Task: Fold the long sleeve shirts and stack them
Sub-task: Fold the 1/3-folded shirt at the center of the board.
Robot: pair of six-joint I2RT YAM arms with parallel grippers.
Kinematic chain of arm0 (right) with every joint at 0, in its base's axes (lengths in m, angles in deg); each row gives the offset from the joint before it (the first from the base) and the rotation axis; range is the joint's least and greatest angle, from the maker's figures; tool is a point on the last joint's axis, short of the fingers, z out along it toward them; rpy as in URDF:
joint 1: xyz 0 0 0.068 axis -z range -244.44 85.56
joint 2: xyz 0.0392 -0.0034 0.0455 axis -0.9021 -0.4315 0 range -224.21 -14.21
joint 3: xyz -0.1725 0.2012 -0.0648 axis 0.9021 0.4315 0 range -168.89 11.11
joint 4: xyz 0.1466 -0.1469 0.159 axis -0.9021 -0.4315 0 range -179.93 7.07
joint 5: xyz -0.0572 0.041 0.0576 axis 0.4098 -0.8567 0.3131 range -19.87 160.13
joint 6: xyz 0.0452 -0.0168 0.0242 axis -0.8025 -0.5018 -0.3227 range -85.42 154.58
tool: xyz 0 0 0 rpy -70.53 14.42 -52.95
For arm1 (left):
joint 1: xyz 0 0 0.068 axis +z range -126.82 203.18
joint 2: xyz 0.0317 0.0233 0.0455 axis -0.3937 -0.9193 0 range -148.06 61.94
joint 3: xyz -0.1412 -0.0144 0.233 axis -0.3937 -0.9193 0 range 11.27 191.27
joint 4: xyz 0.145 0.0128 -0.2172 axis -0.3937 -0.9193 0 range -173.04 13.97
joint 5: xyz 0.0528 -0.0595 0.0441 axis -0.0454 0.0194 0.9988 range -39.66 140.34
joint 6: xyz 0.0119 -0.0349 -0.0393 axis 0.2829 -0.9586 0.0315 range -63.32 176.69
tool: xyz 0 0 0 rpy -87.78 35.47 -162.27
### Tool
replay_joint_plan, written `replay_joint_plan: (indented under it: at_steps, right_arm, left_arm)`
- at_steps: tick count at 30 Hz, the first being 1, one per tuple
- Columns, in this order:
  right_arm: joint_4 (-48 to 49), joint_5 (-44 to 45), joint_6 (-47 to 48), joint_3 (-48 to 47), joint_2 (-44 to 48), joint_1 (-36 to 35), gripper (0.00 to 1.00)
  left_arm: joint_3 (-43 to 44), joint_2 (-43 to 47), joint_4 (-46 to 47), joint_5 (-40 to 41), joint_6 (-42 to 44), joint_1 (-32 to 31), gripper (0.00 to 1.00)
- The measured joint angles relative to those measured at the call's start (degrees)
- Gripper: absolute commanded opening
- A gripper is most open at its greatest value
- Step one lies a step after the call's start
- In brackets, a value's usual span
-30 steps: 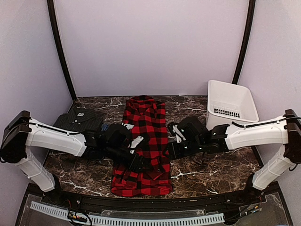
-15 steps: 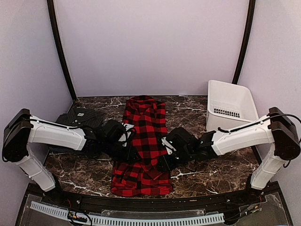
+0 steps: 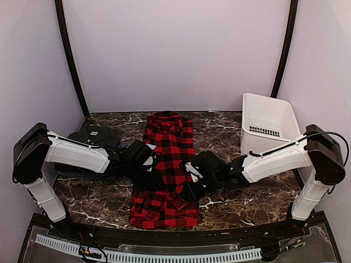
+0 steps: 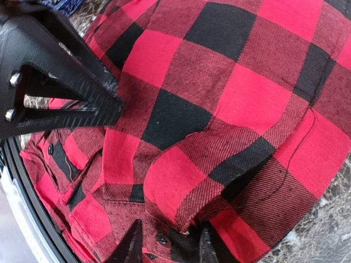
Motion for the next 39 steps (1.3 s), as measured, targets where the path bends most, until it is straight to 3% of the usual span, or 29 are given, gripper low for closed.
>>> replay_joint_plan:
  at_steps: [10,33,39]
  right_arm:
    - [-0.07,-2.23,-1.79,1.62,0.59,0.0,0.0]
    - [-6.58,-4.31,-7.17,2.71,4.52,-0.44,0.0]
    - [-6.86,-3.37,-8.22,2.75,4.39,-0.52,0.24]
  left_arm:
    - [0.33,-1.27,0.22,-0.94,0.0,0.04,0.09]
    - [1.05,-1.68,0.31,-4.39,0.37,0.04,0.0]
    - [1.05,-1.66,-0.26,-2.8,0.33,0.04,0.1]
